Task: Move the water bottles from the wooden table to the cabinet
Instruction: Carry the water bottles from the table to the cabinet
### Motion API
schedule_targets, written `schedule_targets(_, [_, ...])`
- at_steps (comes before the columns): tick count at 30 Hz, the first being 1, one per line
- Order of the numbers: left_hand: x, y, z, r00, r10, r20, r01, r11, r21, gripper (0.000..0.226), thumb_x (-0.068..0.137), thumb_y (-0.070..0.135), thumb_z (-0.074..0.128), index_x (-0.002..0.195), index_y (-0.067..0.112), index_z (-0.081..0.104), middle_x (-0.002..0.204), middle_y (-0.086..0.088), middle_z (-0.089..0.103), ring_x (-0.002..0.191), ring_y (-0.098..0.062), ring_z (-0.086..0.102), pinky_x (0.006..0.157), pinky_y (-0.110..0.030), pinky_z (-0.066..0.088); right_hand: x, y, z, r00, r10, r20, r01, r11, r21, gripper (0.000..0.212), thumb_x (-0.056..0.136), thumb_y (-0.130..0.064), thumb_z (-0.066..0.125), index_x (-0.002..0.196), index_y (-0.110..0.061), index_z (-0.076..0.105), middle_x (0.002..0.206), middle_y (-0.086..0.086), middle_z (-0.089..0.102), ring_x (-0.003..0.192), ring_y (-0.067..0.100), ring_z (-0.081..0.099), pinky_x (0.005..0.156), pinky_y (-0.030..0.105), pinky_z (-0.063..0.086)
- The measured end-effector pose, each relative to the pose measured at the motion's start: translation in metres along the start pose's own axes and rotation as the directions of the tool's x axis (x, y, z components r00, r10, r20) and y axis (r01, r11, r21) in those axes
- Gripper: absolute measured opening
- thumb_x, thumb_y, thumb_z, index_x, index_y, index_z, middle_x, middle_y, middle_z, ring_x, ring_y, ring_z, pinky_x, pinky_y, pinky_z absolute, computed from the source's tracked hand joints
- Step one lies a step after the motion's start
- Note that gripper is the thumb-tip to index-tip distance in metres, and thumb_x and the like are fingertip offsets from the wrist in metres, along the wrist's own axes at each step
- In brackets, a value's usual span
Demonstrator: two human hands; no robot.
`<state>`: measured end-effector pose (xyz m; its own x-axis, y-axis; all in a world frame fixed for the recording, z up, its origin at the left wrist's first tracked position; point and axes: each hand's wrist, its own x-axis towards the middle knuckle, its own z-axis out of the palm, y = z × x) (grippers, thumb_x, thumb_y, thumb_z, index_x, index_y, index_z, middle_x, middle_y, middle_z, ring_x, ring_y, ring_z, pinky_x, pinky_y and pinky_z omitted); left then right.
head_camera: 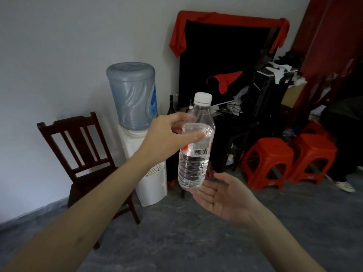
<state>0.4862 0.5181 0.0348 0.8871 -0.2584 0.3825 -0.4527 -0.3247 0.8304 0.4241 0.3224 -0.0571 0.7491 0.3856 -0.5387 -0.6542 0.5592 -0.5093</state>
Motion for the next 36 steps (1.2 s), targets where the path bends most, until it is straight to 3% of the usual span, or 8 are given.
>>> schedule_targets(5, [0.060, -0.018, 0.038, 0.999, -0.026, 0.037, 0.026, 1.000, -0.006, 0.032, 0.079, 0.034, 0.087, 0.105, 0.042, 0.069, 0.097, 0.017, 0.079, 0.087, 0.002, 0.074, 0.075, -0.011, 0.054, 0.030, -0.052, -0.027, 1.000, 0.012, 0.000, -0.012, 1.000, 0.024, 0.048, 0.099, -0.029, 0.045, 0.128, 0.007, 0.057, 0.123, 0.026, 0.067, 0.108, 0.034, 0.070, 0.088, 0.040, 0.053])
schedule_targets(13, [0.171, -0.033, 0.116, 0.997, -0.079, 0.027, 0.079, 0.997, -0.024, 0.039, 0.080, 0.035, 0.086, 0.116, 0.030, 0.074, 0.105, 0.009, 0.080, 0.096, -0.008, 0.076, 0.090, -0.033, 0.060, 0.070, -0.181, -0.091, 0.996, 0.077, 0.036, -0.077, 0.997, -0.006, 0.056, 0.092, -0.035, 0.052, 0.130, 0.006, 0.055, 0.126, 0.027, 0.066, 0.114, 0.036, 0.067, 0.100, 0.044, 0.049])
schedule_targets(18, [0.233, -0.033, 0.157, 0.997, -0.075, 0.010, 0.076, 0.997, -0.029, 0.037, 0.071, 0.053, 0.084, 0.105, 0.046, 0.071, 0.104, 0.016, 0.079, 0.097, -0.001, 0.074, 0.082, -0.022, 0.059, 0.094, -0.252, -0.127, 0.995, 0.070, 0.064, -0.070, 0.998, -0.010, 0.059, 0.085, -0.033, 0.056, 0.127, 0.008, 0.056, 0.125, 0.028, 0.066, 0.111, 0.037, 0.068, 0.097, 0.044, 0.049])
schedule_targets(25, [0.296, -0.060, 0.186, 0.990, -0.139, -0.030, 0.137, 0.987, -0.079, 0.037, 0.065, 0.056, 0.086, 0.100, 0.050, 0.074, 0.104, 0.009, 0.079, 0.096, -0.013, 0.077, 0.086, -0.049, 0.064, 0.129, -0.314, -0.160, 0.992, 0.084, 0.089, -0.088, 0.995, 0.038, 0.063, 0.091, -0.039, 0.051, 0.132, 0.009, 0.052, 0.127, 0.029, 0.064, 0.111, 0.039, 0.067, 0.093, 0.044, 0.050])
schedule_targets(33, [0.368, -0.099, 0.216, 0.988, -0.154, -0.003, 0.154, 0.987, -0.056, 0.039, 0.067, 0.055, 0.085, 0.104, 0.046, 0.074, 0.105, 0.009, 0.079, 0.097, -0.012, 0.076, 0.092, -0.045, 0.061, 0.184, -0.375, -0.184, 0.994, 0.104, 0.034, -0.105, 0.994, 0.030, 0.061, 0.094, -0.038, 0.049, 0.131, 0.010, 0.053, 0.126, 0.029, 0.065, 0.116, 0.038, 0.065, 0.097, 0.044, 0.048])
schedule_targets(36, [0.403, -0.120, 0.222, 0.987, -0.163, -0.007, 0.163, 0.986, -0.046, 0.052, 0.066, 0.055, 0.085, 0.113, 0.035, 0.074, 0.105, 0.008, 0.079, 0.097, -0.012, 0.076, 0.092, -0.040, 0.061, 0.216, -0.404, -0.185, 0.994, 0.108, -0.004, -0.108, 0.994, 0.029, 0.060, 0.094, -0.038, 0.050, 0.130, 0.010, 0.054, 0.125, 0.029, 0.065, 0.119, 0.037, 0.063, 0.100, 0.044, 0.047])
